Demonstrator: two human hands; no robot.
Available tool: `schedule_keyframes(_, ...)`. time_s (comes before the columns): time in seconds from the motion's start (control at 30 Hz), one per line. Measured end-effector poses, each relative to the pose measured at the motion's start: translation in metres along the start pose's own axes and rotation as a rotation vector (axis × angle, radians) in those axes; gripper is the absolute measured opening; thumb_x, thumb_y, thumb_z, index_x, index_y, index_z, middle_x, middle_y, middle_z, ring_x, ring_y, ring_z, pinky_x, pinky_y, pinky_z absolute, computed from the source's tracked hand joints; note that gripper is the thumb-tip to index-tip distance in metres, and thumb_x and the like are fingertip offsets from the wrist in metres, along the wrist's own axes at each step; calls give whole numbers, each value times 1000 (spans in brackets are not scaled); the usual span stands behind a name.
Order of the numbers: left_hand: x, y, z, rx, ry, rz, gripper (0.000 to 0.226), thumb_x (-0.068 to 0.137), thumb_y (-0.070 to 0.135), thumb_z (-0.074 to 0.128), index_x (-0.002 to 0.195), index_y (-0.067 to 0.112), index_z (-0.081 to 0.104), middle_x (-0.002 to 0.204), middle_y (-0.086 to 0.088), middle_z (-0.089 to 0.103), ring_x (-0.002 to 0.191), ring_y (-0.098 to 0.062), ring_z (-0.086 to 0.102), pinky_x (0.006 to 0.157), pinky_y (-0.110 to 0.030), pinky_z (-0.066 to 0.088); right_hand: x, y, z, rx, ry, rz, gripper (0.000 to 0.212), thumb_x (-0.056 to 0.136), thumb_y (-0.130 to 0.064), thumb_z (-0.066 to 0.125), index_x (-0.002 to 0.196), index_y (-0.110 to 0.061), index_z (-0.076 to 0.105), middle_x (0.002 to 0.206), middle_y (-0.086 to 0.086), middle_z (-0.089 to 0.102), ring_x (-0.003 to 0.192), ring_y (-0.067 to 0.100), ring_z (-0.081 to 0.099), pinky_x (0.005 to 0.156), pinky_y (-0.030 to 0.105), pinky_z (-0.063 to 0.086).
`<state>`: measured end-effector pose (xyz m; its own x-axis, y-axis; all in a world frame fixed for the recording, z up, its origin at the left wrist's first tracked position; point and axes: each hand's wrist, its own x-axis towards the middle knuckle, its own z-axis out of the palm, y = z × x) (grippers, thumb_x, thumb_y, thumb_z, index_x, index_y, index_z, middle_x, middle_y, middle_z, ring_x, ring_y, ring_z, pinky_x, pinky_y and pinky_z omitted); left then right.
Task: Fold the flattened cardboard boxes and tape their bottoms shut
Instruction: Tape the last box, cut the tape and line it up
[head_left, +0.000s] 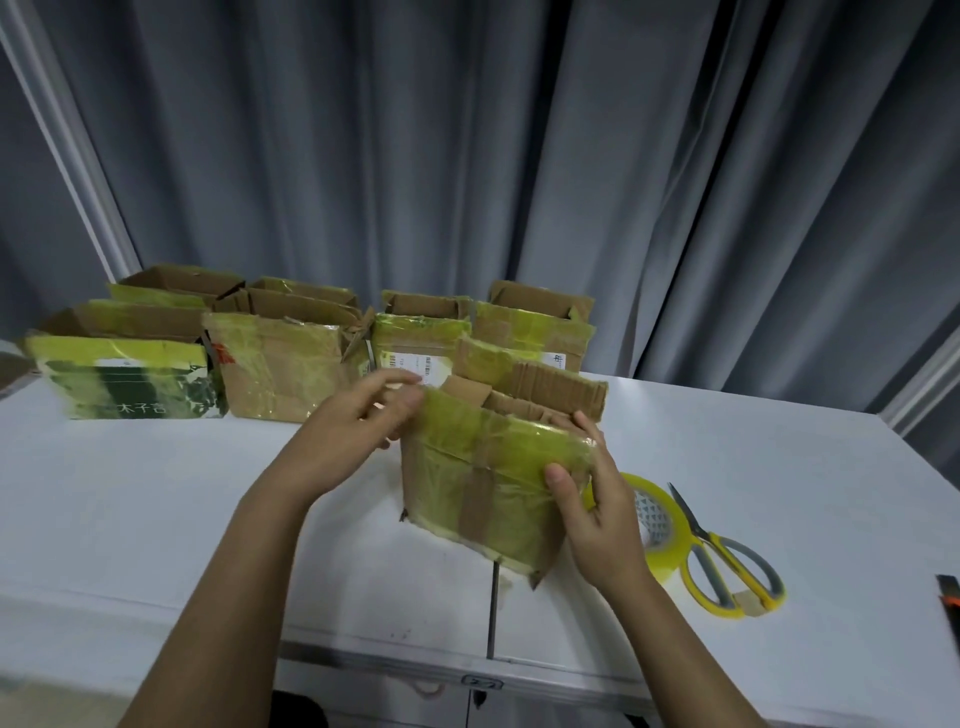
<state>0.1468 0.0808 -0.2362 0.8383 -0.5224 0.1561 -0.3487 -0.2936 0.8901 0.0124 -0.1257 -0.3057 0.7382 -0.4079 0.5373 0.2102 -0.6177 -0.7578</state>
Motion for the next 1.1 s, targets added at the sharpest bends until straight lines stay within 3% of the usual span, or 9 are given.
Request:
schedule_keyframes(0.17,7,-11,36,-46,176,67,27,83,29,70,106,27,56,84,1,49,73,-11,48,70,-25,44,-1,-9,11,187,157,46,56,89,-33,55,140,-33,33,134,-16,50,126,4,47,100,21,43)
schedule_keyframes(0.27,11,-15,48,-198,205,-10,49,73,37,74,113,45,48,107,4,45,89,-13,48,82,-31,46,1,-15,18,258,204,77,80,85,-13,55,148,-36,10,143,-12,38,131,9,44,101,19,40)
schedule_keyframes(0.43,14,-21,50,-372,18,-97,57,93,25,58,142,37,33,142,9,37,126,-9,43,97,-25,39,15,-10,1,71,120,65,92,70,-32,57,149,-34,11,149,-29,14,142,2,17,110,10,18)
schedule_keyframes(0.53,14,-17,53,-406,37,-112,55,96,16,50,145,35,33,132,11,43,105,2,50,81,-13,41,20,-10,-7,199,-3,92,57,70,-20,61,125,-23,47,127,-9,50,121,8,48,100,27,43)
schedule_keyframes(0.63,12,-12,53,-348,64,-127,55,95,15,49,144,35,34,131,12,40,109,-4,46,78,-13,40,15,-9,-8,128,12,76,23,74,-31,61,94,-22,53,105,2,56,109,10,52,91,22,43)
schedule_keyframes(0.73,11,-6,51,-297,39,-107,59,94,14,50,145,40,31,130,14,41,102,4,51,75,-14,43,12,-9,-10,123,12,93,31,79,-22,62,108,-30,54,110,-4,58,112,7,53,91,17,43)
schedule_keyframes(0.87,13,-6,45,-254,-13,-113,32,91,40,56,123,43,53,135,16,46,125,-7,45,107,-36,38,11,-8,-7,38,-2,75,26,81,-24,59,106,-27,67,111,-16,55,132,-5,37,97,5,32)
schedule_keyframes(0.97,14,-5,50,-264,113,-130,24,86,52,58,99,32,60,116,16,55,115,-8,51,103,-39,42,10,-7,-4,28,-17,60,23,82,-35,58,98,-21,69,116,-12,55,135,-6,32,101,4,29)
schedule_keyframes(1.1,16,-4,54,-381,166,-177,16,89,29,64,101,24,55,114,10,58,105,-13,59,94,-39,49,14,-11,0,148,-41,218,5,91,-19,63,91,-18,69,135,-18,42,140,-3,22,108,17,25)
